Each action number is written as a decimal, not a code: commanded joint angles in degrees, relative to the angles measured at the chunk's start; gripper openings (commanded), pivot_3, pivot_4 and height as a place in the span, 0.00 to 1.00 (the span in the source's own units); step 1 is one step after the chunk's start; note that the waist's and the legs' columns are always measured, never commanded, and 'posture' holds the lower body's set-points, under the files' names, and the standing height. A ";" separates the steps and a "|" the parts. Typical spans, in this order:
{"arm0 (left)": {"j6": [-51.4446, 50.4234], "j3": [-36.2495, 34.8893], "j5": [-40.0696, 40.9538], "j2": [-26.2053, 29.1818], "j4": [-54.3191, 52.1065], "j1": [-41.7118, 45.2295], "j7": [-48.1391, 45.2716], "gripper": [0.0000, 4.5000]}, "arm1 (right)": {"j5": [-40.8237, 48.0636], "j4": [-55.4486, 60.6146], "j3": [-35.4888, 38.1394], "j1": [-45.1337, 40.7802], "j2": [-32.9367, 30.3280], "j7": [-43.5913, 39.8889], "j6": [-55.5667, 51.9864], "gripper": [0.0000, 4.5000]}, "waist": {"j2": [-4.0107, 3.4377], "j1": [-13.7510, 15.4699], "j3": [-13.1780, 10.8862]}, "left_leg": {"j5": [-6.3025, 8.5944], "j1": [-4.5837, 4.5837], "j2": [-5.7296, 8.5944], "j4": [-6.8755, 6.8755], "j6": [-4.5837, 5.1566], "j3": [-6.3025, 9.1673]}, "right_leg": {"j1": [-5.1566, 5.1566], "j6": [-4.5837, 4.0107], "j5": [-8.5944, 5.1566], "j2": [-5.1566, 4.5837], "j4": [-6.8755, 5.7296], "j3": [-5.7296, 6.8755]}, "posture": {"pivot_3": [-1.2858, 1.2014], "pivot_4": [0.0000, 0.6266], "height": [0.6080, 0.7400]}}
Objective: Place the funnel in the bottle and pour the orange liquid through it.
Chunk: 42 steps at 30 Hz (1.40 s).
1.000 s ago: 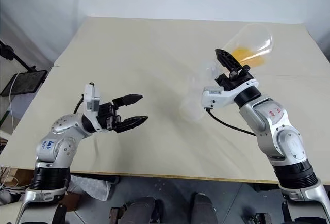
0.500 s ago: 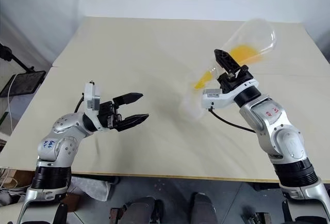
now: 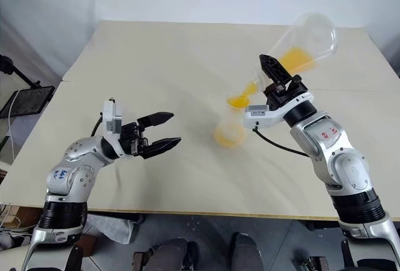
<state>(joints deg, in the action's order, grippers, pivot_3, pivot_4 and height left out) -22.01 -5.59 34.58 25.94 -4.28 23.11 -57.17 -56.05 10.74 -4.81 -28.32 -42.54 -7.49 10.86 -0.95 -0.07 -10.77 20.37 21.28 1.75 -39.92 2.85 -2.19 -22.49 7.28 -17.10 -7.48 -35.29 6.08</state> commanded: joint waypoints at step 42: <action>1.01 -0.07 0.60 -0.83 -2.95 0.23 1.56 1.00 | -2.06 -0.27 0.55 -2.37 -1.24 3.57 1.49 0.56 | 0.00 -0.01 0.00 | 0.00 0.00 0.00 0.00 0.00 0.00 | 0.01 0.00 0.00 0.00 0.02 0.00 | 0.52 0.24 1.00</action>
<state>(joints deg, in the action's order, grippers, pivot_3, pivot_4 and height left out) -22.01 -5.59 34.59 25.27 -4.62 23.10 -55.71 -57.97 8.92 -5.55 -29.05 -42.55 -5.36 12.40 -0.95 -0.08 -10.77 20.37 21.28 1.75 -39.92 2.85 -2.19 -22.49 7.29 -17.10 -7.47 -35.27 6.07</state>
